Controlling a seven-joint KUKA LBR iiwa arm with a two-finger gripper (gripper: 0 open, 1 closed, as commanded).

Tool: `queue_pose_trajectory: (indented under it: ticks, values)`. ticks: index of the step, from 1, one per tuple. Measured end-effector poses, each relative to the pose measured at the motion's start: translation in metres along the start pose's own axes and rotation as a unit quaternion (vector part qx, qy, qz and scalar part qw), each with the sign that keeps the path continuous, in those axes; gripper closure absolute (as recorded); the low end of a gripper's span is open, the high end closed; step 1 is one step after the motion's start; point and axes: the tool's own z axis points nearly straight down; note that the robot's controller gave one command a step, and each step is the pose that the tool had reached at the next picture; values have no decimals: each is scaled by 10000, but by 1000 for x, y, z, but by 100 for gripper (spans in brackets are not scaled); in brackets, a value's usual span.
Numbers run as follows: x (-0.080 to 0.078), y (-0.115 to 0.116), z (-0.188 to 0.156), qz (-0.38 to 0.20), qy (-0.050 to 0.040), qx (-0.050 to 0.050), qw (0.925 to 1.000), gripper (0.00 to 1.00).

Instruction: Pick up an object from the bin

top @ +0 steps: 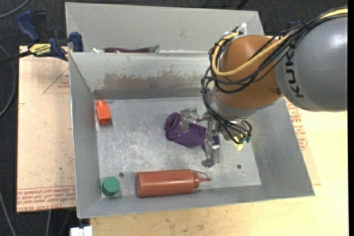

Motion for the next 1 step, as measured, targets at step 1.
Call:
queue_pose_trajectory:
  ticks: [1]
  values:
    - [0, 0, 0, 2, 4, -1, 10000, 0]
